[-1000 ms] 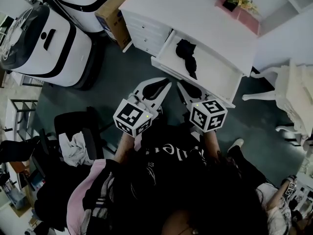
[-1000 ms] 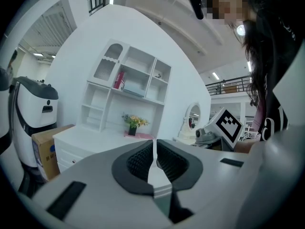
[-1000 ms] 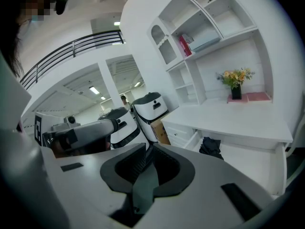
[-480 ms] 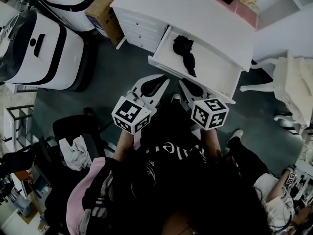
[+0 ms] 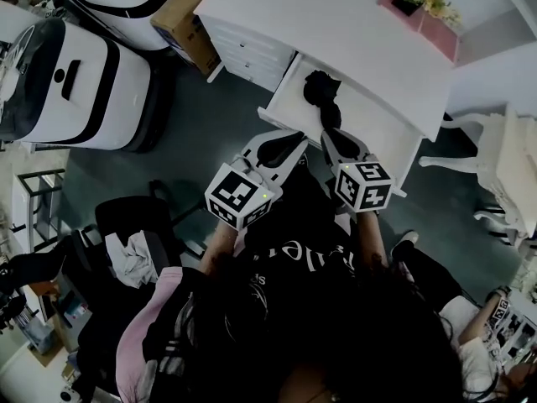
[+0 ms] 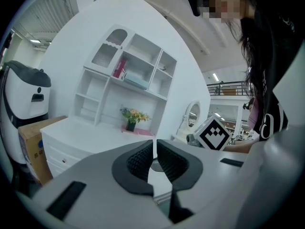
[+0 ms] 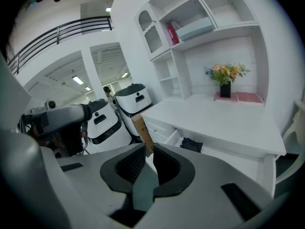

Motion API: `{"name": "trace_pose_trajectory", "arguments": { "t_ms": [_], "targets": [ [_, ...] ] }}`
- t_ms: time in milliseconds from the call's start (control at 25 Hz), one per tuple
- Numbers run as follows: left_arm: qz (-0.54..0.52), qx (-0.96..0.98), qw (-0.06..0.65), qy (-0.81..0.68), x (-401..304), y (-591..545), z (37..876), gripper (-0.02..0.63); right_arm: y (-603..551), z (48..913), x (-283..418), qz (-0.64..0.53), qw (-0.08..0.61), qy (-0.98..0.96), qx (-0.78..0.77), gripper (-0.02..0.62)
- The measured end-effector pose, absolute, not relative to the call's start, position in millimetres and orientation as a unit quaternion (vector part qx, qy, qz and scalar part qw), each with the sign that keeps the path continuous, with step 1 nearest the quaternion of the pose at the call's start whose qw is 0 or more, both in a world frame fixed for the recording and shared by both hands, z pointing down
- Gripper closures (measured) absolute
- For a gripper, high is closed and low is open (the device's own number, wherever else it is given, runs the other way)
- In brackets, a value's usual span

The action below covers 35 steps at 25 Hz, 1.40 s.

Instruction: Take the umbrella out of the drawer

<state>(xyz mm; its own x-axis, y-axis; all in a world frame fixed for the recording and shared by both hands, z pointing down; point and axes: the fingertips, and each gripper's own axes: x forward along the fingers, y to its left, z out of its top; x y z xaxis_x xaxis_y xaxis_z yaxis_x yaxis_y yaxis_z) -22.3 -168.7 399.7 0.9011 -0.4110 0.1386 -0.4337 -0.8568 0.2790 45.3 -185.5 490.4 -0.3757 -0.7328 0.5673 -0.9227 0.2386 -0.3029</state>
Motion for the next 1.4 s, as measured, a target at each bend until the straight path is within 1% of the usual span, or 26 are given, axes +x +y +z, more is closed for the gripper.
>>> {"name": "trace_pose_trajectory", "arguments": {
  "t_ms": [240,480,520,560,640,840,1000,1400],
  "targets": [
    [0.053,0.954,0.158,-0.25,-6,-210,411,0.58,-222,533,86,0.316,0.191,-0.76,0.534,0.522],
    [0.083,0.943,0.172,-0.272,8,-236,434,0.58,-249,599,121,0.354,0.221,-0.754,0.507,0.522],
    [0.091,0.941,0.175,-0.274,8,-237,439,0.58,-253,612,125,0.361,0.23,-0.75,0.504,0.514],
    [0.098,0.94,0.178,-0.275,8,-239,443,0.58,-257,625,128,0.367,0.241,-0.747,0.499,0.493],
    [0.112,0.935,0.183,-0.281,6,-242,452,0.58,-266,650,132,0.381,0.262,-0.743,0.484,0.408],
    [0.127,0.922,0.197,-0.308,6,-251,464,0.58,-280,705,146,0.397,0.308,-0.73,0.464,0.376],
    [0.132,0.912,0.206,-0.328,4,-260,472,0.58,-293,736,152,0.402,0.335,-0.719,0.458,0.364],
    [0.137,0.895,0.215,-0.367,-14,-273,478,0.58,-317,788,148,0.44,0.366,-0.665,0.48,0.334]
  ]
}}
